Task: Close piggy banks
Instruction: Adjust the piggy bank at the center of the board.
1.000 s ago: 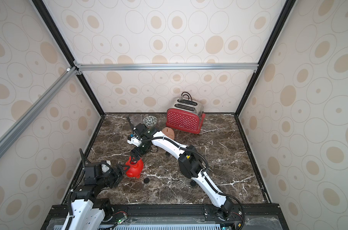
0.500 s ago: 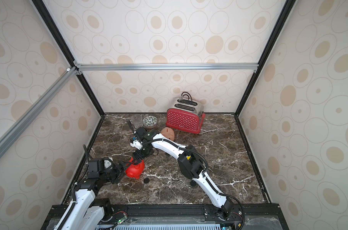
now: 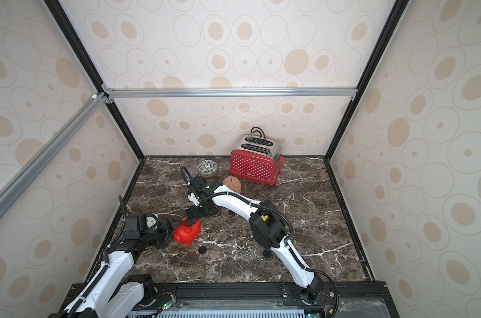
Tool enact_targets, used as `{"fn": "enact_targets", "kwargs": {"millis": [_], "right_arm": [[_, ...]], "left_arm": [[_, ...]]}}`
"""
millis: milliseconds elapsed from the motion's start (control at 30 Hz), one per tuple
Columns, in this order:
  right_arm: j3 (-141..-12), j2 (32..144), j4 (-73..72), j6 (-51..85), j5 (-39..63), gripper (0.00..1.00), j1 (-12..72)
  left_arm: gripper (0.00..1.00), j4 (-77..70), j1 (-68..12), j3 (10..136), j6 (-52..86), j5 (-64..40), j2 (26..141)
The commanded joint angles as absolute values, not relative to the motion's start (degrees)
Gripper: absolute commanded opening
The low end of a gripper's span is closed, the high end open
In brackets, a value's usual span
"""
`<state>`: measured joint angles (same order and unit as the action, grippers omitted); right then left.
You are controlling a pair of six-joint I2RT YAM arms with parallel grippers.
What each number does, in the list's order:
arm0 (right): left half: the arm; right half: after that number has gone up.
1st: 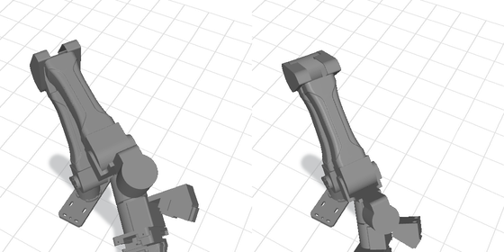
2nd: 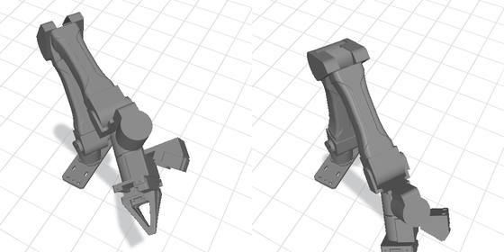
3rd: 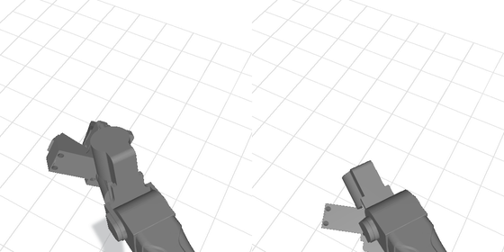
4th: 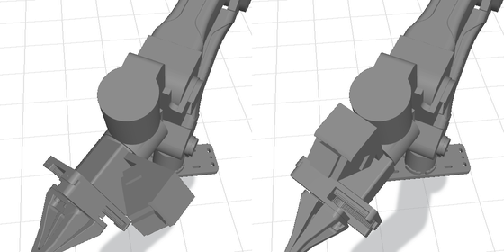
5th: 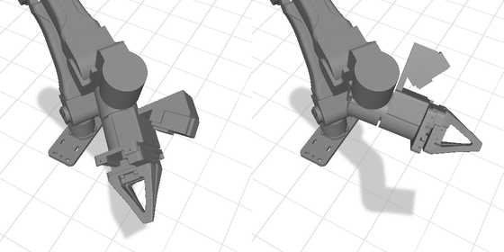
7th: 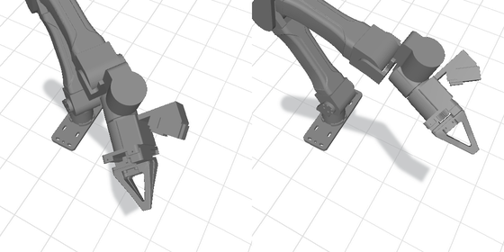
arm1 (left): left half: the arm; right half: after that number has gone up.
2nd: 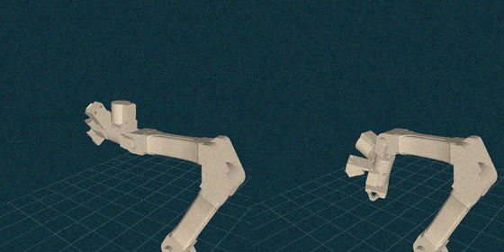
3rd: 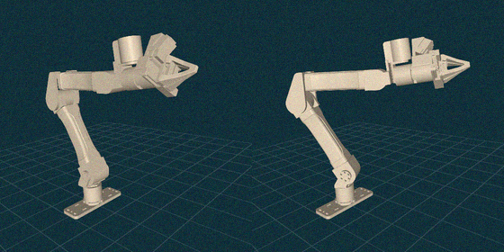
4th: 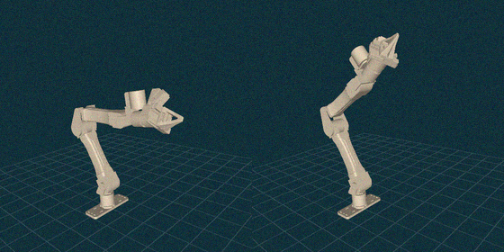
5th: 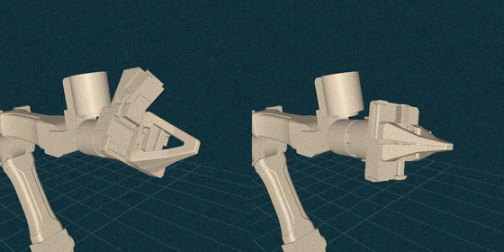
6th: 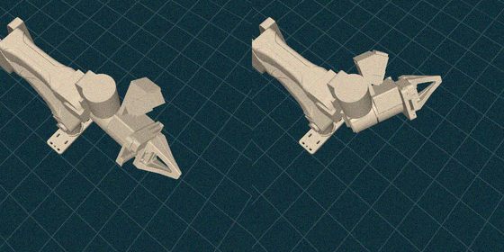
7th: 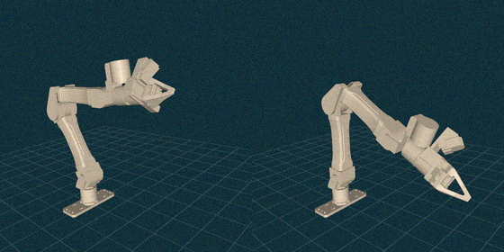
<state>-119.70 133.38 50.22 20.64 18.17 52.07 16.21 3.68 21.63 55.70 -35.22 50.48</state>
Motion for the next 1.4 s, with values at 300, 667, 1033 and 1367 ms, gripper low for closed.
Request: {"fn": "enact_targets", "kwargs": {"millis": [300,667,1033,1367], "right_arm": [[-114.88,123.75,47.99,24.29,12.11,0.99,51.79],[-128.93,133.59,51.83,22.90,10.92,0.93,48.89],[-140.10,143.31,51.13,22.79,17.05,0.91,48.33],[-137.49,144.63,47.31,23.89,21.44,0.89,48.43]], "left_arm": [[0.91,12.74,3.63,28.22,50.85,-32.90,59.28],[0.94,16.07,3.55,29.88,48.13,-32.89,59.76],[0.99,29.40,3.62,27.04,49.36,-30.31,45.00],[0.99,32.73,2.20,23.30,54.14,-36.40,35.50]]}}
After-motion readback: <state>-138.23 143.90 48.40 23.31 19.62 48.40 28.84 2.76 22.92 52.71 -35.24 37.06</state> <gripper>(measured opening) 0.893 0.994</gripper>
